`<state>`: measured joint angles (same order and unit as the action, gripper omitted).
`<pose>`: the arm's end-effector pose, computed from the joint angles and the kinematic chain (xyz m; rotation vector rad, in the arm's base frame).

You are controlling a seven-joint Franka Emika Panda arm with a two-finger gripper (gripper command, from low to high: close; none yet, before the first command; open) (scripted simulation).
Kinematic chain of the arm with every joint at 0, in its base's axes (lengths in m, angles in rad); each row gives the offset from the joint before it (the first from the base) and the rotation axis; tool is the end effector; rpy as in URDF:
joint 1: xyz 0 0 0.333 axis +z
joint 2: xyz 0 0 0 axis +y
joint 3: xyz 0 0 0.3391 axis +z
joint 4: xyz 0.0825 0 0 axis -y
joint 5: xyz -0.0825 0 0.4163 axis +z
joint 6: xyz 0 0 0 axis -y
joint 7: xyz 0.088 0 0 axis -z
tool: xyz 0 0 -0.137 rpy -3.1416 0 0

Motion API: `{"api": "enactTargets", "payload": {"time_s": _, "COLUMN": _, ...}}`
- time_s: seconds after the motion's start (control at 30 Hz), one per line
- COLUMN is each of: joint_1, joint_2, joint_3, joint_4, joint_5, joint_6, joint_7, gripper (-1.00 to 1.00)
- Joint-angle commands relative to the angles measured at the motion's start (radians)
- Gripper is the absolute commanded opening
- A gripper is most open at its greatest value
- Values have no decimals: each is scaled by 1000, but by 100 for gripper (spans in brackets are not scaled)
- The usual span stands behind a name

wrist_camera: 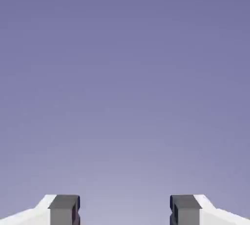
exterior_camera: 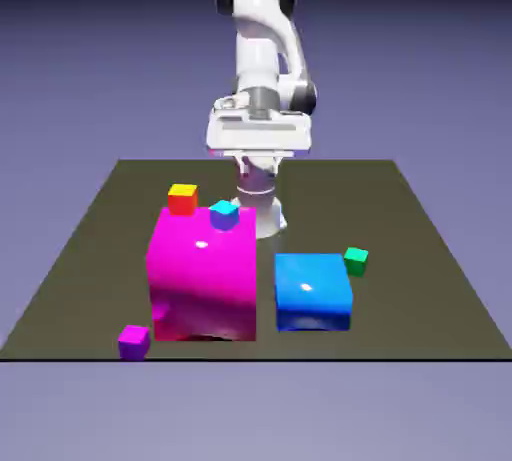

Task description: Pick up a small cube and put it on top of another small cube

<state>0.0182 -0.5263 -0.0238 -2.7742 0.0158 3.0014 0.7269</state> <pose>0.4351 -0.0033 0.4313 -2.5016 0.9829 -0.9844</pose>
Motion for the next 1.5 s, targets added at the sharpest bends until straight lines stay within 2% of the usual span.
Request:
{"api": "enactTargets", "payload": {"time_s": 0.0, "joint_1": 5, "joint_2": 36, "joint_3": -20, "joint_4": 30, "joint_5": 13, "joint_6": -30, "joint_7": -12, "gripper": 0}}
{"api": "enactTargets", "payload": {"time_s": 1.33, "joint_1": 209, "joint_2": 1485, "joint_3": -810, "joint_4": 1217, "joint_5": 538, "joint_6": -1210, "joint_7": -481, "gripper": 0}}
{"api": "enactTargets", "payload": {"time_s": 1.47, "joint_1": 204, "joint_2": 1554, "joint_3": -760, "joint_4": 1148, "joint_5": 593, "joint_6": -1085, "joint_7": -508, "gripper": 0}}
